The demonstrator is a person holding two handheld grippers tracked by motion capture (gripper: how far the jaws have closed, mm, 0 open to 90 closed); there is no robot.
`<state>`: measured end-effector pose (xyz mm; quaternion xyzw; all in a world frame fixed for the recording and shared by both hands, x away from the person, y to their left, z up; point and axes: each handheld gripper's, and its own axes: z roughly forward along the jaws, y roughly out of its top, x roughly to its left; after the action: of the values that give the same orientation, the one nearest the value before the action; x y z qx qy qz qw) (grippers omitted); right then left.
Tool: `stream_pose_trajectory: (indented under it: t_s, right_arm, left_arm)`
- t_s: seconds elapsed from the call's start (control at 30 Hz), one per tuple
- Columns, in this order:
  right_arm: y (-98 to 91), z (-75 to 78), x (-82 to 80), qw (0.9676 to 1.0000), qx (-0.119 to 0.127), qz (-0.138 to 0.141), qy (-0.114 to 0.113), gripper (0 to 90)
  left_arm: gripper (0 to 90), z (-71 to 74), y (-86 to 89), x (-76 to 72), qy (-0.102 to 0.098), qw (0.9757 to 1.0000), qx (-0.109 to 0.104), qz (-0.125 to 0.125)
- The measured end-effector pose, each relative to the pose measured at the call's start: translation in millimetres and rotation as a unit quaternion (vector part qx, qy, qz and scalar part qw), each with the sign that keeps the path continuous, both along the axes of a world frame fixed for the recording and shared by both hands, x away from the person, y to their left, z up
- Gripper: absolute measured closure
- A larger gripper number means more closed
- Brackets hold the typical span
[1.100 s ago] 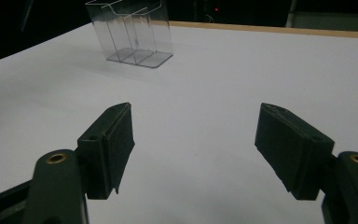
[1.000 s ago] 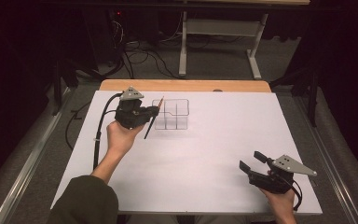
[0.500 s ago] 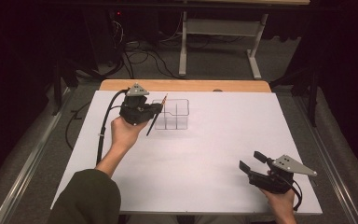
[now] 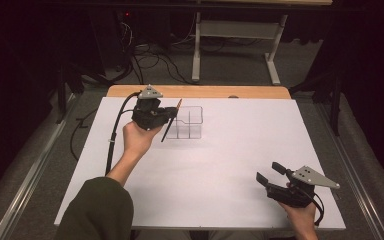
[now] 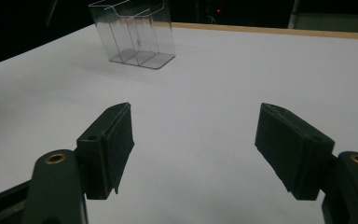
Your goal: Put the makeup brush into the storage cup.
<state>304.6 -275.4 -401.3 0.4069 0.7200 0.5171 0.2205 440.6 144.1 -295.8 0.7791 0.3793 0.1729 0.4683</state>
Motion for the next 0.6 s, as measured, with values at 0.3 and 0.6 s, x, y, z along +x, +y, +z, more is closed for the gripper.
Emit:
stream_pose_trajectory:
  t_s: [0.3, 0.6]
  right_arm:
    - [0.6, 0.1, 0.2, 1.0000, -0.002, 0.003, -0.002, 29.5]
    - [1.0, 0.1, 0.0, 1.0000, -0.002, 0.003, 0.000, 29.5]
  left_arm:
    - [83.4, 1.1, -3.8, 6.4, 0.004, 1.0000, -0.005, 0.001]
    - [83.3, 3.8, -7.5, 12.6, 0.001, 0.9999, -0.011, 0.000]
